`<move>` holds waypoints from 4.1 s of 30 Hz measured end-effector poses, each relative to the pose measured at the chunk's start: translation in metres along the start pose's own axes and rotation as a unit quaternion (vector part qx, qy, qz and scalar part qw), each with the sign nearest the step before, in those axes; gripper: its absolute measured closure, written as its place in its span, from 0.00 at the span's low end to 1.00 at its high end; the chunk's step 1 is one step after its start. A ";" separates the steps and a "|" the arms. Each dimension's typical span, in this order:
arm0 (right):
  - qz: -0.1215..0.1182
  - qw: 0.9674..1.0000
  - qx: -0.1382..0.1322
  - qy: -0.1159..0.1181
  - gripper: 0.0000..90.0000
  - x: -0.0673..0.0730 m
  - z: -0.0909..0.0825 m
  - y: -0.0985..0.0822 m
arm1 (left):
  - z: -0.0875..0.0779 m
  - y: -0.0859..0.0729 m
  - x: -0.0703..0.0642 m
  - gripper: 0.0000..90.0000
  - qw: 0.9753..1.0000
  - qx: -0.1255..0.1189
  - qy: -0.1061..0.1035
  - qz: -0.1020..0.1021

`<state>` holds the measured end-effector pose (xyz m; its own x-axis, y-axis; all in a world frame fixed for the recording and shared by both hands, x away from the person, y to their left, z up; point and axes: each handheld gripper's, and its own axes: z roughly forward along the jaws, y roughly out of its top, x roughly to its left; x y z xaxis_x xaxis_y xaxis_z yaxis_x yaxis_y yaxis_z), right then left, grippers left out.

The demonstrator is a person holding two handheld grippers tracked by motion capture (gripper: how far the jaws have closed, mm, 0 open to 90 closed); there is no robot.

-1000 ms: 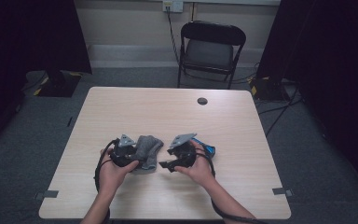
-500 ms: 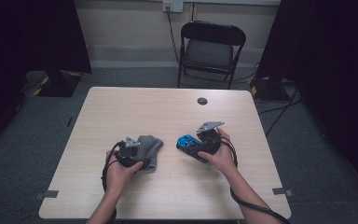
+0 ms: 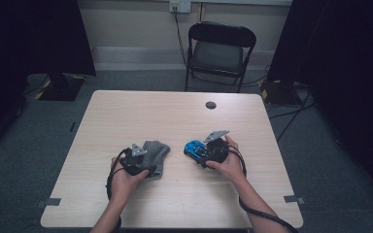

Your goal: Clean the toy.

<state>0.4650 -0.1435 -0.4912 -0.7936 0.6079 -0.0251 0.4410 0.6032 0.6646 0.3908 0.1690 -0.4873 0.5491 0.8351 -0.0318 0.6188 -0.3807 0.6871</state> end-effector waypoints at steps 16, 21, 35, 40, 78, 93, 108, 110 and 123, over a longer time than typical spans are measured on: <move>0.008 0.999 0.032 0.007 0.28 -0.001 0.001 0.005 | -0.001 -0.001 0.002 0.43 1.000 -0.001 -0.003 0.006; 0.016 0.999 0.036 0.002 0.28 0.000 0.000 0.005 | 0.000 -0.001 0.002 0.43 1.000 -0.002 -0.003 0.006; 0.022 0.999 0.038 -0.013 0.29 0.002 -0.002 0.005 | 0.000 0.000 0.001 0.41 1.000 -0.002 -0.006 0.000; 0.021 0.999 0.038 -0.016 0.31 0.002 -0.008 0.005 | 0.000 0.000 0.001 0.41 1.000 -0.003 -0.004 -0.001; 0.019 0.999 0.024 0.027 0.32 0.014 -0.029 0.001 | 0.011 0.045 0.001 0.82 0.999 0.027 -0.025 -0.037; -0.018 0.999 0.009 0.042 0.32 0.035 -0.031 0.025 | 0.031 0.089 -0.016 0.82 0.995 0.045 -0.089 0.023; -0.002 1.000 0.011 0.024 0.32 0.021 -0.033 0.023 | 0.021 0.091 -0.020 0.83 0.989 0.038 -0.131 0.064; 0.003 1.000 0.012 0.021 0.32 0.018 -0.032 0.023 | 0.020 0.090 -0.020 0.83 0.988 0.035 -0.137 0.062; 0.024 1.000 0.012 0.005 0.32 0.008 -0.031 0.025 | 0.011 0.082 -0.022 0.83 0.985 0.031 -0.164 0.054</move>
<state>0.4562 -0.1398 -0.4517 -0.7747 0.6322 0.0138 0.4894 0.5857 0.6461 0.4351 0.1149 -0.4383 0.7589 0.6194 -0.2008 0.5743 -0.4914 0.6547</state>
